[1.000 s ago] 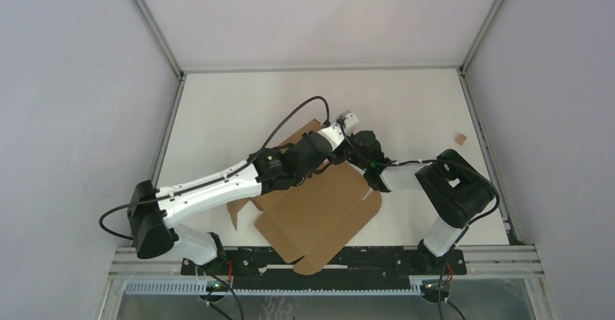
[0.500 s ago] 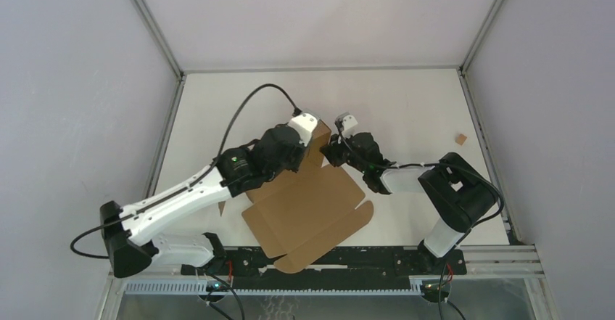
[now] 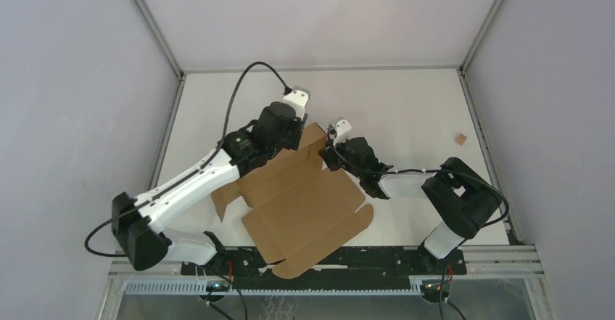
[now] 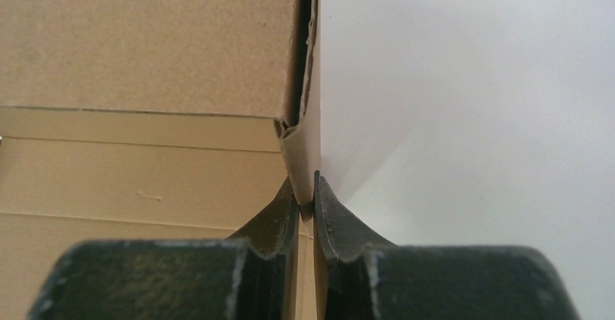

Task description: Fold the paper box

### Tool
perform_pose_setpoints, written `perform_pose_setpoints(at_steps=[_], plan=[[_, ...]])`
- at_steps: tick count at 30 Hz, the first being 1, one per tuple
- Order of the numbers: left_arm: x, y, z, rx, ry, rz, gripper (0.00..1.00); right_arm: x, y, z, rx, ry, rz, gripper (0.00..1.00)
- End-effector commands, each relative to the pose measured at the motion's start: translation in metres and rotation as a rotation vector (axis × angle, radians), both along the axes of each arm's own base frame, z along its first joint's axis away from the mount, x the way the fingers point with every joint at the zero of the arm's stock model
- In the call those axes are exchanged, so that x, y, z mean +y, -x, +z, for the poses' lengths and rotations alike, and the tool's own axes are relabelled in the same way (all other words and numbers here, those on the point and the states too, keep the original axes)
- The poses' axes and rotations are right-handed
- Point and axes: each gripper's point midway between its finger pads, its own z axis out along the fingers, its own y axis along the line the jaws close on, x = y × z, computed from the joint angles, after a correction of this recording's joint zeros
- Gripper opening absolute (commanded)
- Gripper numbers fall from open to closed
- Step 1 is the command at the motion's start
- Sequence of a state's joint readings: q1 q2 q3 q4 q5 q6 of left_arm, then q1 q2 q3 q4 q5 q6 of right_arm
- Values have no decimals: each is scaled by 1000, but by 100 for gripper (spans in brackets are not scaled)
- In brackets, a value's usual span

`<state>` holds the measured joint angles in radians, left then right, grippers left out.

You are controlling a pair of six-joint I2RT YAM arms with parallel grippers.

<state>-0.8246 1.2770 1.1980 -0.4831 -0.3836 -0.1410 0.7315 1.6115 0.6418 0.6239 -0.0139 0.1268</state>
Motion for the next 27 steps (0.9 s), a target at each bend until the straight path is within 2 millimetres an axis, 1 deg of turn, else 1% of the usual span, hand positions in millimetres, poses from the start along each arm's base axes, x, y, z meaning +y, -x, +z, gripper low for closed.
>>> perform_pose_setpoints(at_steps=[1,3,6,12,16,21,27], plan=[[-35,-25,17,-16,103,-47,38,4,-2,19,-76,-4,-13,14],[-41,-34,10,-7,125,-48,38,6,-3,21,-94,6,-11,15],[-44,-45,2,10,169,-48,38,10,-4,25,-119,21,-6,15],[-38,-60,-18,33,167,-30,36,11,-8,29,-154,30,-9,17],[-32,-67,-25,43,184,-18,36,14,-9,28,-172,30,-4,17],[-33,-71,-39,83,192,-20,34,19,-10,28,-194,22,-1,19],[-39,-68,-66,145,194,-33,33,26,-12,25,-212,5,-2,24]])
